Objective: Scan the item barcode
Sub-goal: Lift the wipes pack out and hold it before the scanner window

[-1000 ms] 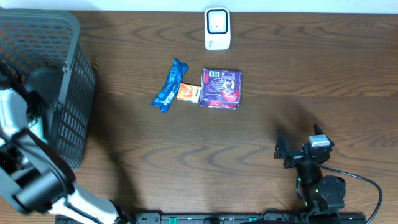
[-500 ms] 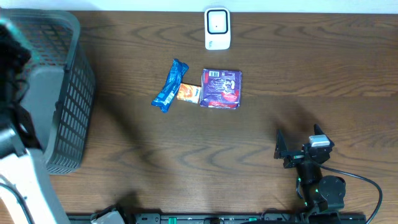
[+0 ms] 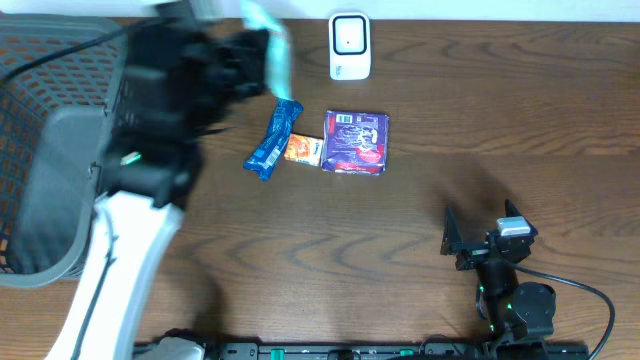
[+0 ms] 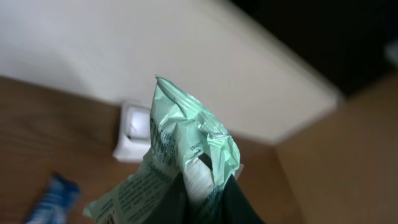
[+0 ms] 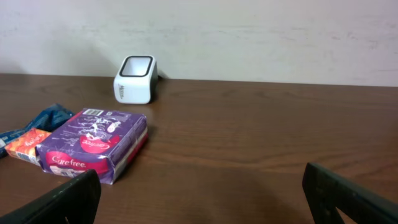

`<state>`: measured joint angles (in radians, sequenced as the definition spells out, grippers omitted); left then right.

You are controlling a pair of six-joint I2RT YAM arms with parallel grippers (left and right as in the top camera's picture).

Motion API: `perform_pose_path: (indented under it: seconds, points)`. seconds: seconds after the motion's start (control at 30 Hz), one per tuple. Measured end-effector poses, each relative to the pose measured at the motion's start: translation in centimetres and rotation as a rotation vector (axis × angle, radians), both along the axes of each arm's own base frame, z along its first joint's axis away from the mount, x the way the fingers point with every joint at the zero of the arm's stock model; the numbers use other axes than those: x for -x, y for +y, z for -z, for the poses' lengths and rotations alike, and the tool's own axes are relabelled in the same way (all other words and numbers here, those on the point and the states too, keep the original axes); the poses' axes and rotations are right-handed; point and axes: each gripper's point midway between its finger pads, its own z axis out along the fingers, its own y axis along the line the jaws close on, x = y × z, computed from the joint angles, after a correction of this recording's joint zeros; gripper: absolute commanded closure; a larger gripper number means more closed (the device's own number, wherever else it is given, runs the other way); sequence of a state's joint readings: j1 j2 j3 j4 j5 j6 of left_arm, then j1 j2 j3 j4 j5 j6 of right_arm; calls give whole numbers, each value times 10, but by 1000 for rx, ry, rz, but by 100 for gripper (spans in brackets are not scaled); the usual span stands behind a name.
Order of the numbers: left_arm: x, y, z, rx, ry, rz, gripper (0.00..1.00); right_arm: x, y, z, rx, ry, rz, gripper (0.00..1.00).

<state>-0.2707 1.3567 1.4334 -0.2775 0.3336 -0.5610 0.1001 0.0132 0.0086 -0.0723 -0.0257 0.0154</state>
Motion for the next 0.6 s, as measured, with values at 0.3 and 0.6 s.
perform_pose_path:
  seconds: [0.3, 0.6]
  points:
    - [-30, -141, 70, -29, -31, 240, 93, 0, 0, 0, 0, 0, 0, 1]
    - [-26, -224, 179, 12, 187, 244, 92, 0, 0, 0, 0, 2, 0, 1]
